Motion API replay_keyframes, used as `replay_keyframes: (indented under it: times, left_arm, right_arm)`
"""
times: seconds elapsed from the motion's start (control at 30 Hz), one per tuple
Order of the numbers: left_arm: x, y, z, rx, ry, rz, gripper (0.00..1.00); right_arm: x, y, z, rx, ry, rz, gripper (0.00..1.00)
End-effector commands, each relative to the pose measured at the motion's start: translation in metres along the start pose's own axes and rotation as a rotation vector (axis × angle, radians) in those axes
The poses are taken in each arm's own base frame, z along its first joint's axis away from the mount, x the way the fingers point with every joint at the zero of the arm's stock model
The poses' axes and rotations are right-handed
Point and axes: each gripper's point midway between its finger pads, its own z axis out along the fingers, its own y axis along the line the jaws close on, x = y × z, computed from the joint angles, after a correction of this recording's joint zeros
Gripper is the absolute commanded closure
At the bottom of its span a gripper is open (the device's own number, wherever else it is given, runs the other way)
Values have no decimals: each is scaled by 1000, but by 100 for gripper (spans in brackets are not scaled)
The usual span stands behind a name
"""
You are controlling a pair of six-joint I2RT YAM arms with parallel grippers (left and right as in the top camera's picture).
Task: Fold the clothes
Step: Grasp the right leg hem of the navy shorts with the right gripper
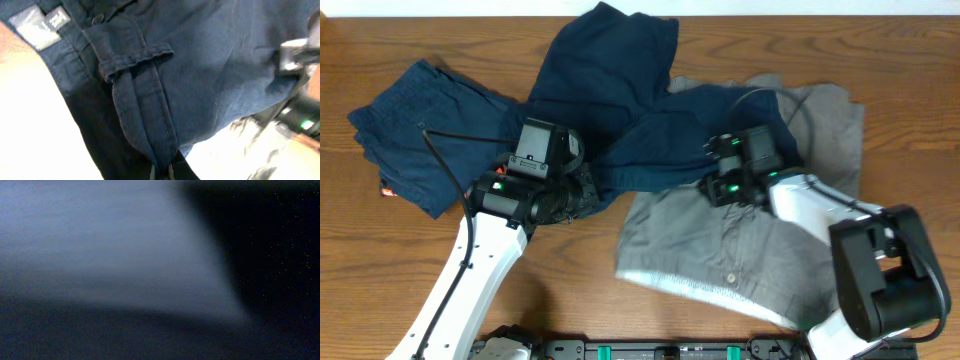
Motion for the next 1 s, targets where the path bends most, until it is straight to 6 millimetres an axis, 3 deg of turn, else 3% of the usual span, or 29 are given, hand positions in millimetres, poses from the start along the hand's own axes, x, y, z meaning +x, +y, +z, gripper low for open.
replay_keyframes:
  times: [0.0,0.17,0.3,0.43,0.5,0.57,0.63,0.7,0.8,0.9,0.97]
  left_arm:
    - [1,5,0,-20,8,7,94]
    - [2,5,0,-22,10,6,94]
    - [1,5,0,-23,10,7,94]
    - [1,6,0,-29,6,6,94]
    - [3,8,0,-35,16,4,94]
    - [8,11,0,-49,34,-3,93]
    - [12,15,-1,-65,52,-10,93]
    - [17,21,-1,-90,68,-17,94]
    - [24,28,-2,-122,92,-26,94]
    - [30,32,-3,-140,117,-35,94]
    - [35,35,-4,-154,136,-41,93]
  right_arm:
    - [22,-113,-20,355,30,206,79]
    - [58,-216,-76,637,25,512,80]
    - [91,-274,-122,780,3,726,77]
    - [122,-306,-161,838,-35,1020,80]
    - [132,-321,-183,858,-60,1131,75]
    - [128,-329,-197,834,-96,1171,67]
    - [109,-329,-204,741,-150,1174,58]
    - [70,-318,-207,582,-220,1069,49]
    - [14,-284,-215,382,-293,871,39]
    - [-13,-234,-214,228,-280,743,37]
    - [-8,-202,-207,195,-196,717,31]
